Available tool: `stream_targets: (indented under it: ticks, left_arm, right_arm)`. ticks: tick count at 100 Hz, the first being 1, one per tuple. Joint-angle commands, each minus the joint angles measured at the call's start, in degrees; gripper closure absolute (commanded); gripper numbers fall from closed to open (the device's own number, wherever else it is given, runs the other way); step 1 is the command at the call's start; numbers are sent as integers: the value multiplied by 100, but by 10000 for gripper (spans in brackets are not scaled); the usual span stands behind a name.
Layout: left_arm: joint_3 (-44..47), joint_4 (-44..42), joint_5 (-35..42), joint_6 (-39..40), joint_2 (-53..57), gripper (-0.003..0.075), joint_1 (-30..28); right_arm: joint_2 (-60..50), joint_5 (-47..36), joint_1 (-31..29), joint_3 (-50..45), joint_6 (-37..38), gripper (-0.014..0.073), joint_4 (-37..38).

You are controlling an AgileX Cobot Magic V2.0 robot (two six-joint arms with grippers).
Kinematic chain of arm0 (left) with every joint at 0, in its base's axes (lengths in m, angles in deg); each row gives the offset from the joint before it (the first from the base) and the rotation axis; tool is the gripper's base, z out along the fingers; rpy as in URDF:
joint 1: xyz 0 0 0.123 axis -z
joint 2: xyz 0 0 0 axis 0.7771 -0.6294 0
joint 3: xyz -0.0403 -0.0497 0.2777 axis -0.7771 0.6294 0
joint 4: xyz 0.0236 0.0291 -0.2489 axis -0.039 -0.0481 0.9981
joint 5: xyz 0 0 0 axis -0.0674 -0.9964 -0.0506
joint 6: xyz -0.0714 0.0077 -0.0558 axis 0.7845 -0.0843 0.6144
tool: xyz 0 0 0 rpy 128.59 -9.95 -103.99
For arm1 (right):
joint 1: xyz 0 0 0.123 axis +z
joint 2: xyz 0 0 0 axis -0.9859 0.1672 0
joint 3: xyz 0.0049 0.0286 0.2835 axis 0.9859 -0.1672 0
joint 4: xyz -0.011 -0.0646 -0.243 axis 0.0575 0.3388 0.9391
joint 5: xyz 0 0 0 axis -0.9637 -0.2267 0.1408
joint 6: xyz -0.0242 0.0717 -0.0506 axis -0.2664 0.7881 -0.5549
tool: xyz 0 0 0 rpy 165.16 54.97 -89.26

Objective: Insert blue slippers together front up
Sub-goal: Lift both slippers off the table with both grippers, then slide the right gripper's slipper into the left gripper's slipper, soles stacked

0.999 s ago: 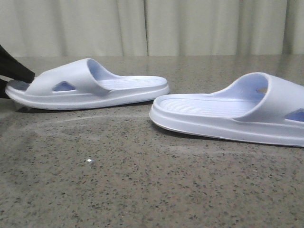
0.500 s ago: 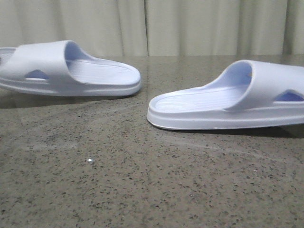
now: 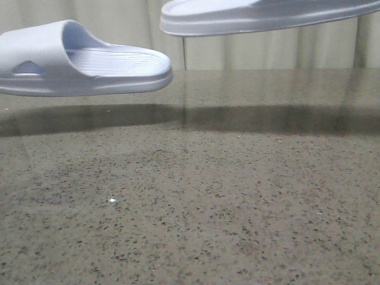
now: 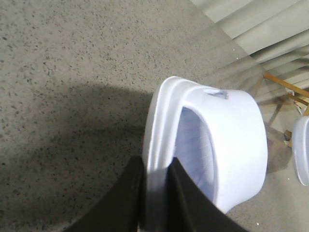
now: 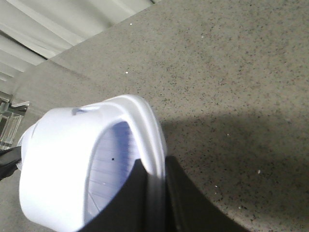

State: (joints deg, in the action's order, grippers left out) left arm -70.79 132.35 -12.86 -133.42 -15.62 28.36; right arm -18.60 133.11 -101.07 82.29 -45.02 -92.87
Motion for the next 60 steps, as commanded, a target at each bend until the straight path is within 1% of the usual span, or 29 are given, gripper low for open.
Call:
stream_targets:
  ticks: [1,23,60]
  left_arm:
    - [-158,434,-564,10,207,705,107]
    - [-158,510,-564,107,207,705,592]
    - [-158,1068,-564,245,207,705,1291]
  right_arm:
    - [38,82,43,200,-148,694,-440]
    - [604,253,285,200,-746,694,-1075]
    - [1242,163,426,200,-1430,694,-1221]
